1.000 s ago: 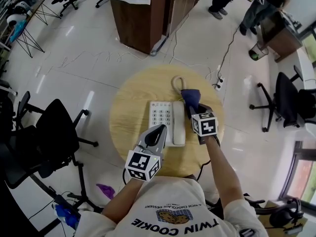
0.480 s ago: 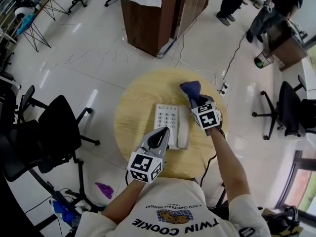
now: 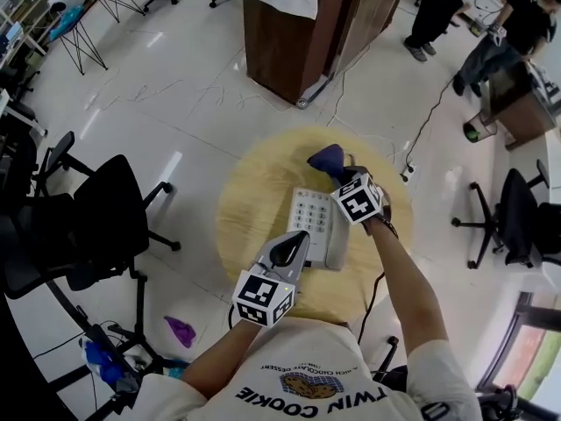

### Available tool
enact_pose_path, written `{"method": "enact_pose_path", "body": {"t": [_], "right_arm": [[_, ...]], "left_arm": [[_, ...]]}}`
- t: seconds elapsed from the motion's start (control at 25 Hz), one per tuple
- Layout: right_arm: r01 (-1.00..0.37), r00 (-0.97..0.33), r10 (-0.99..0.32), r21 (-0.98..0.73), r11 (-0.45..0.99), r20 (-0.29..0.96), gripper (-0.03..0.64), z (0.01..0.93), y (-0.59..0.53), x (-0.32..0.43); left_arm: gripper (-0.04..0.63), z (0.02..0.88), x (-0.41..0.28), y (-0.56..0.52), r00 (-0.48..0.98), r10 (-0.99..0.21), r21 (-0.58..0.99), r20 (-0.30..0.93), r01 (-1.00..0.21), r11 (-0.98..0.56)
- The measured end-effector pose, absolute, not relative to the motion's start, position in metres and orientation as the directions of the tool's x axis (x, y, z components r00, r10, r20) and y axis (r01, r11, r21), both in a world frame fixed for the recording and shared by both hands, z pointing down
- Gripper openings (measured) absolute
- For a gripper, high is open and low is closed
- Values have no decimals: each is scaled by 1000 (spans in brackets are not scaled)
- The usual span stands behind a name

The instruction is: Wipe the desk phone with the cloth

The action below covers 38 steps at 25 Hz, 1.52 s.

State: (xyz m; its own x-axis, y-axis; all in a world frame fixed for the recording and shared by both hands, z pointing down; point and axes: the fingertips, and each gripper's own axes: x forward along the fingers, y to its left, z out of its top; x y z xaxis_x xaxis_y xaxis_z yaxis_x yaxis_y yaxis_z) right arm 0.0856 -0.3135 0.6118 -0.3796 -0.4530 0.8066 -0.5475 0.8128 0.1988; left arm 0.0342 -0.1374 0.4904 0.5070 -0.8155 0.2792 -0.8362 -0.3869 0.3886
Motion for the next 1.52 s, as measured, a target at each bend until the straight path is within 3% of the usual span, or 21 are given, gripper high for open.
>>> {"method": "enact_pose_path", "body": {"t": [0.36, 0.68, 0.92, 1.52], "right_arm": [[-451, -449, -395, 178, 874, 802, 64, 612, -300, 19], [-465, -481, -391, 150, 873, 784, 64, 610, -291, -9], [-562, -487, -472, 150, 813, 735, 64, 588, -290, 4], [-798, -484, -745, 118, 591, 459, 64, 477, -192, 59]], "left_arm": [[-8, 494, 13, -128, 470, -837, 402, 282, -850, -342], [-8, 494, -1, -123, 462, -843, 407, 274, -850, -334], [-8, 493, -6, -119, 485, -835, 409, 262, -839, -359], [-8, 465, 0, -109, 585, -789, 361, 186, -788, -499]]}}
